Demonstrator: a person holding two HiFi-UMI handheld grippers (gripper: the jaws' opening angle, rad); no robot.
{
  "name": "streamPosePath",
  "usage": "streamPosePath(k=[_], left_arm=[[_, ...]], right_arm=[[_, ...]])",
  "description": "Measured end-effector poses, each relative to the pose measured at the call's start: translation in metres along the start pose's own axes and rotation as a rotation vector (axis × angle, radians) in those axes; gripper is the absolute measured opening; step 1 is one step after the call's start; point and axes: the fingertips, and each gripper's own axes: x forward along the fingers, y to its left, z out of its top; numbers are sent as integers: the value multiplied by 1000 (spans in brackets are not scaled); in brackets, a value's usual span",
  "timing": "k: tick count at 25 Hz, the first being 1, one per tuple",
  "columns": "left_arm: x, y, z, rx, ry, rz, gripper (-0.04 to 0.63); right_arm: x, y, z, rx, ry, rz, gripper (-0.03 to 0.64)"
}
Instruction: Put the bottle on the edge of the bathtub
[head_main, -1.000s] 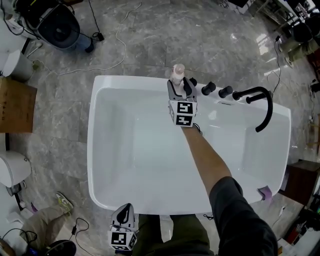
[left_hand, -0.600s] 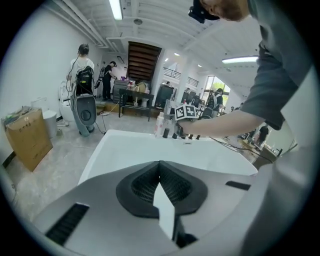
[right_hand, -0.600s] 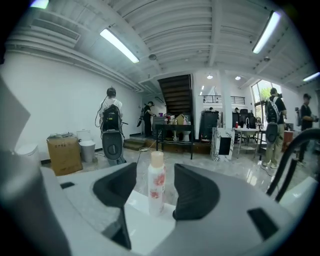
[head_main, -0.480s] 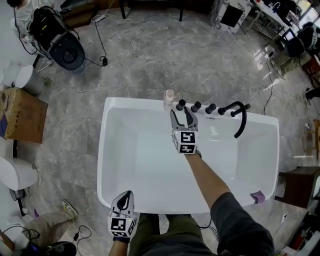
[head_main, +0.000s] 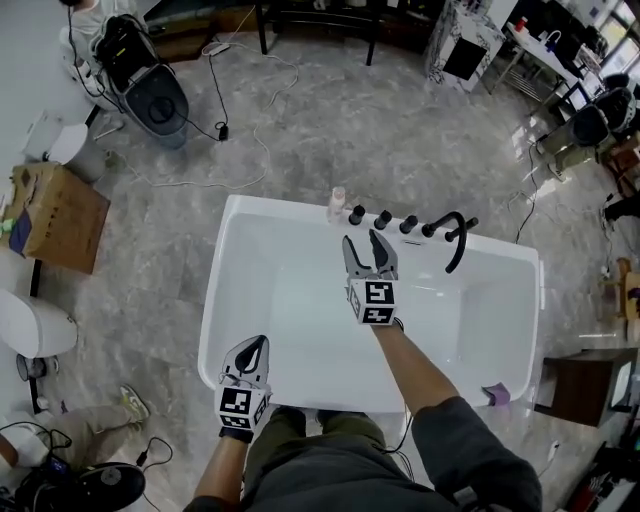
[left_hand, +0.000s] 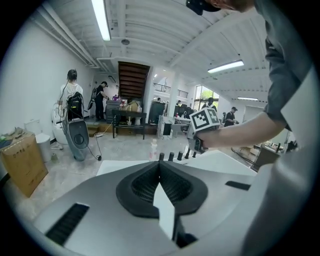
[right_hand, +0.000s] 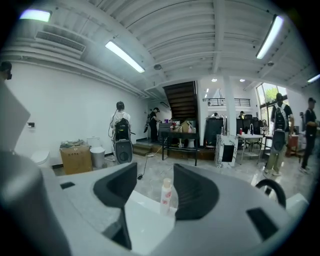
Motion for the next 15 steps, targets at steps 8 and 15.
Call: streamPosePath(k=[8,15], left_arm=[[-13,-16,49,36,-91,-15,-2],[-21,-27,77,49,-138,-21,-2]], right_arm=[[-71,21,47,-20,-38,31,213],[-124,39,80,-36,-80,53,192]])
